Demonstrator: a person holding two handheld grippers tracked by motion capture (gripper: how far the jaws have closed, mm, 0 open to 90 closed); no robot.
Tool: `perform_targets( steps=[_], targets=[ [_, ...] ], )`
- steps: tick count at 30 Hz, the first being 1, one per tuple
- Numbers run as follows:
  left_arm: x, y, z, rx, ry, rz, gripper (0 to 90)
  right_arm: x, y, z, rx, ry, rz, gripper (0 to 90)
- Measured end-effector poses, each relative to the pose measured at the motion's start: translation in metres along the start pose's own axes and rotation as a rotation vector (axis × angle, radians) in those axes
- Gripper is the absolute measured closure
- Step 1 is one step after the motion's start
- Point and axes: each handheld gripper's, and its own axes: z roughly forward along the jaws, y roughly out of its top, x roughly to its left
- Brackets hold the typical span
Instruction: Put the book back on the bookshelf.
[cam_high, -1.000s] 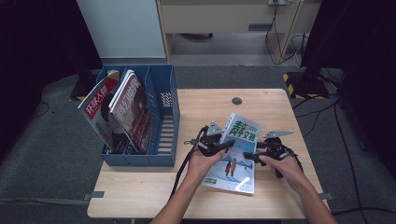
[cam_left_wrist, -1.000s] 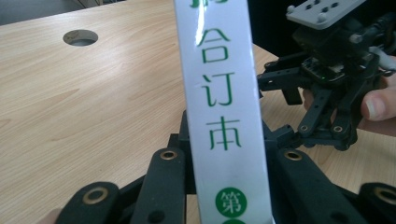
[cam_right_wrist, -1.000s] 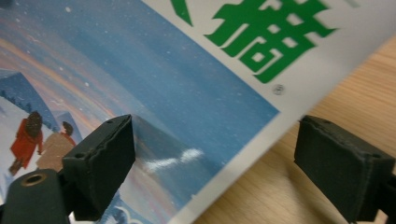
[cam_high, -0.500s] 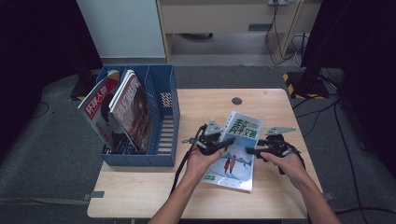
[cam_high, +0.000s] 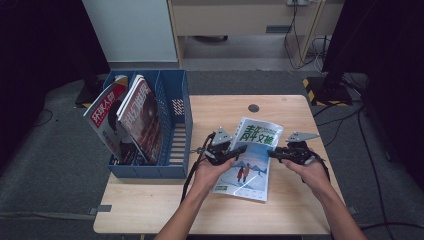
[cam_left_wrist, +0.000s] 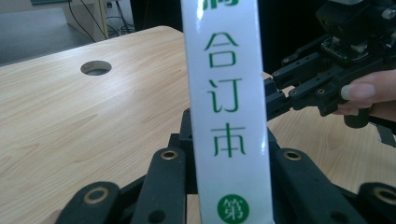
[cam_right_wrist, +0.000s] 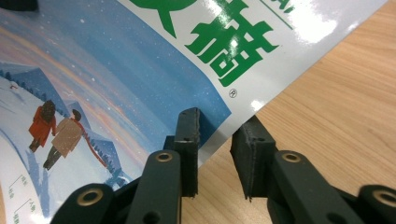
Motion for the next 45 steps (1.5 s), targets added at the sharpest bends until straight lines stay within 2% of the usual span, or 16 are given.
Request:
perform_targets(
  steps=[10, 20, 25, 31, 33, 37, 41, 45],
  targets=[
    [0.004, 0.003, -0.006, -0.002, -0.007, 0.019, 72.7, 0.004, 0.011, -0.008, -0.019, -0.025, -0.049, 75.6],
    [0.006, 0.007, -0.008, -0.029, -0.004, 0.031, 72.4, 0.008, 0.025, -0.019, -0.041, -0.064, -0.101, 76.1],
    [0.007, 0.007, -0.009, -0.077, 0.008, 0.022, 72.8, 0.008, 0.033, -0.024, -0.07, -0.083, -0.104, 76.6],
    [0.013, 0.005, -0.007, -0.133, 0.028, 0.039, 72.8, 0.009, 0.043, -0.03, -0.093, -0.103, -0.119, 76.8],
    [0.014, 0.005, -0.007, -0.138, 0.037, 0.047, 72.8, 0.01, 0.046, -0.031, -0.098, -0.11, -0.126, 76.9],
    [0.016, 0.003, -0.008, -0.153, 0.047, 0.038, 72.9, 0.011, 0.05, -0.032, -0.108, -0.102, -0.121, 77.4],
    [0.015, 0.0, -0.014, -0.162, 0.036, 0.035, 72.9, 0.015, 0.05, -0.034, -0.119, -0.098, -0.136, 77.7],
    [0.014, -0.004, -0.019, -0.166, 0.03, 0.053, 72.4, 0.021, 0.05, -0.038, -0.126, -0.093, -0.155, 78.1]
  ],
)
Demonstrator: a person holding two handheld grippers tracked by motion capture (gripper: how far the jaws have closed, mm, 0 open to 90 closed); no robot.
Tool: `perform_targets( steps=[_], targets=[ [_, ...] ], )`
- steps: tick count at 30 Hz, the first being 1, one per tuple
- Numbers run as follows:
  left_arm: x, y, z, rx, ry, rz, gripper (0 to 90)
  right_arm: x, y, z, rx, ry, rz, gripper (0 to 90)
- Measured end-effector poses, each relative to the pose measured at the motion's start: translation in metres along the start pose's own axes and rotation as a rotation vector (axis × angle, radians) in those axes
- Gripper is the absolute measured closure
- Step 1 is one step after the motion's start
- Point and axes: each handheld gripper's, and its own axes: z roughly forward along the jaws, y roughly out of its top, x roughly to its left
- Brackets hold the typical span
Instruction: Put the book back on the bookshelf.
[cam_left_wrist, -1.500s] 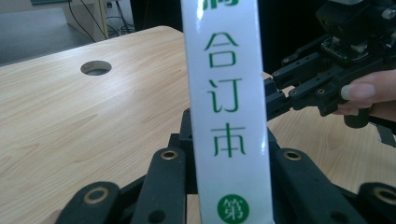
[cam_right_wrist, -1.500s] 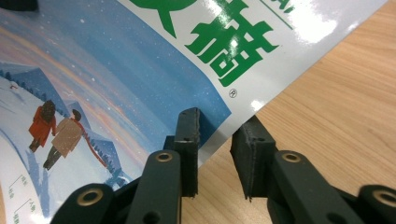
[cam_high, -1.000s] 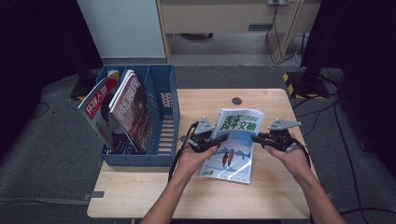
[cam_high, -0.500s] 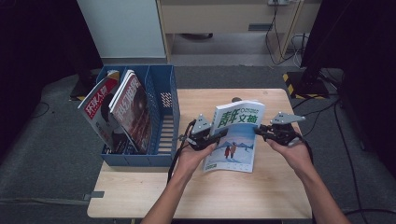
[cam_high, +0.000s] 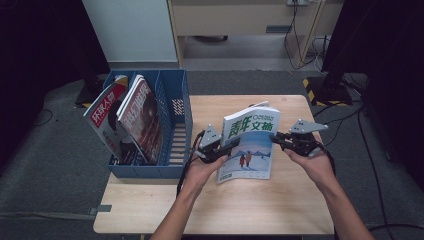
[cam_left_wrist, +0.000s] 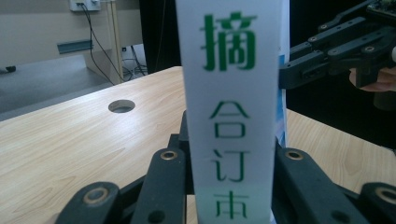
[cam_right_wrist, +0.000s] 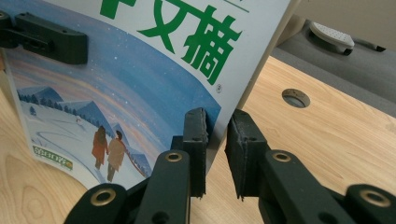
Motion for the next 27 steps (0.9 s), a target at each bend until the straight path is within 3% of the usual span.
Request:
perform_targets(
  steps=[4, 13, 16, 21, 27],
  targets=[
    [0.0, 0.0, -0.004, 0.004, -0.009, 0.013, 71.8, 0.005, 0.002, -0.003, 0.002, 0.003, -0.016, 78.5],
    [-0.001, 0.002, -0.007, -0.001, -0.017, 0.008, 70.6, 0.015, 0.012, -0.012, 0.069, -0.01, -0.074, 79.1],
    [0.0, 0.002, -0.007, -0.006, -0.009, 0.005, 70.6, 0.017, 0.013, -0.014, 0.073, -0.01, -0.079, 79.2],
    [0.0, 0.002, -0.003, -0.019, 0.012, 0.044, 71.5, 0.016, 0.016, -0.012, 0.077, -0.012, -0.078, 79.9],
    [0.002, 0.004, 0.003, -0.06, 0.041, 0.054, 72.7, 0.012, 0.021, -0.01, 0.066, -0.03, -0.077, 80.3]
  ],
)
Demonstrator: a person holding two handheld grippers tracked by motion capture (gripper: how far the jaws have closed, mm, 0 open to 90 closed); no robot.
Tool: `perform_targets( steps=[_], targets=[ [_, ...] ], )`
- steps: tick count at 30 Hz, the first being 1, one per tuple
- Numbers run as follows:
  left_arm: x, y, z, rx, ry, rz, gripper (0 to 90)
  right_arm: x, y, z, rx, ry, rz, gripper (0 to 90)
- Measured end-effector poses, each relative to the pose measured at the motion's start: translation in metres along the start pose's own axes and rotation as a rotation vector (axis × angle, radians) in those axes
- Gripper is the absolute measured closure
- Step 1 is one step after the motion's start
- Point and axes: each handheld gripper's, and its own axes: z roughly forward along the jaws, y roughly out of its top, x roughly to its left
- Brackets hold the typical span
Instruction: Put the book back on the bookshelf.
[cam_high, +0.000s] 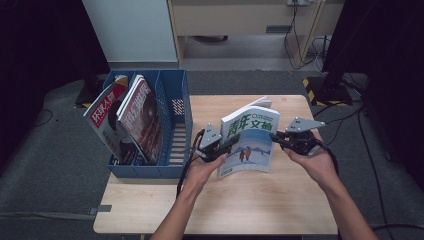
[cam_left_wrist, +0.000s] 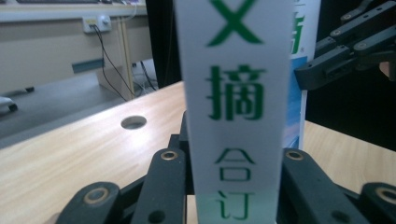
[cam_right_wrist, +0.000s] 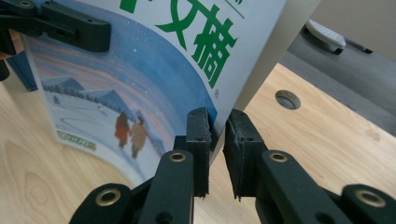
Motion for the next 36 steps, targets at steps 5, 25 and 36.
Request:
perform_targets(
  steps=[5, 25, 36],
  targets=[
    [0.002, -0.002, -0.003, -0.005, -0.008, 0.005, 72.9, 0.002, 0.001, -0.001, -0.006, 0.001, -0.014, 80.6],
    [-0.003, -0.003, -0.012, -0.058, -0.08, -0.038, 61.9, 0.016, -0.006, -0.013, -0.012, 0.023, -0.062, 80.8],
    [-0.007, 0.005, -0.008, -0.077, -0.087, -0.053, 68.4, 0.015, -0.007, -0.014, -0.015, 0.033, -0.052, 80.4]
  ],
)
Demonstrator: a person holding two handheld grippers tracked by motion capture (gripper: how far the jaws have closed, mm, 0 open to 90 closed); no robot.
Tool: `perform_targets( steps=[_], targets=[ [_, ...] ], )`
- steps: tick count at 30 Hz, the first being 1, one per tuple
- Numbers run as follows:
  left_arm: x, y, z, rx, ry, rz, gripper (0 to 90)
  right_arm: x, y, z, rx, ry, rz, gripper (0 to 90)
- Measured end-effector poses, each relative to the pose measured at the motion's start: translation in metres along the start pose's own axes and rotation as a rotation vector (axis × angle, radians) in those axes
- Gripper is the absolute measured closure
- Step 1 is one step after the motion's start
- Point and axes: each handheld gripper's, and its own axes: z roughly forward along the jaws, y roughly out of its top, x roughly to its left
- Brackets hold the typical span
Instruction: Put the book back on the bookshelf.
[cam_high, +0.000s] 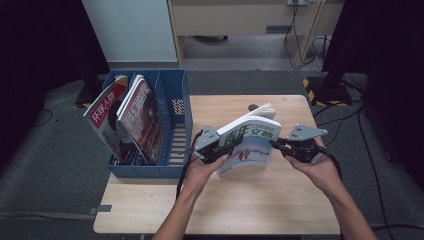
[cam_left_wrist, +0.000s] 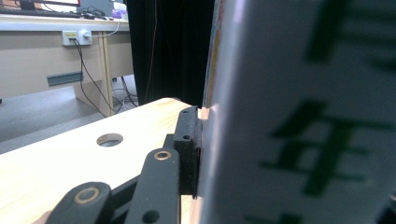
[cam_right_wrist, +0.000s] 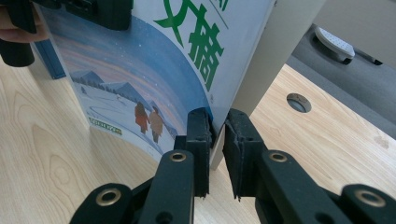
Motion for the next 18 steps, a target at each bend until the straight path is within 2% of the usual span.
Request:
perform_targets(
  steps=[5, 12, 15, 18],
  targets=[
    [0.002, -0.0023, 0.0013, -0.018, -0.005, -0.009, 66.1, -0.0008, -0.0006, -0.0009, 0.001, 0.012, 0.006, 79.9],
    [0.0021, -0.0006, 0.0047, -0.013, -0.019, -0.012, 64.7, -0.0028, 0.0001, 0.001, 0.006, 0.026, 0.014, 74.9],
    [0.0014, -0.0001, 0.0047, -0.009, -0.019, -0.002, 68.8, -0.0041, 0.0, 0.0029, 0.001, 0.02, 0.016, 70.6],
    [-0.0009, -0.0004, 0.0044, -0.01, -0.021, 0.014, 71.1, -0.005, -0.0013, 0.0058, -0.003, 0.006, 0.02, 61.3]
  ],
)
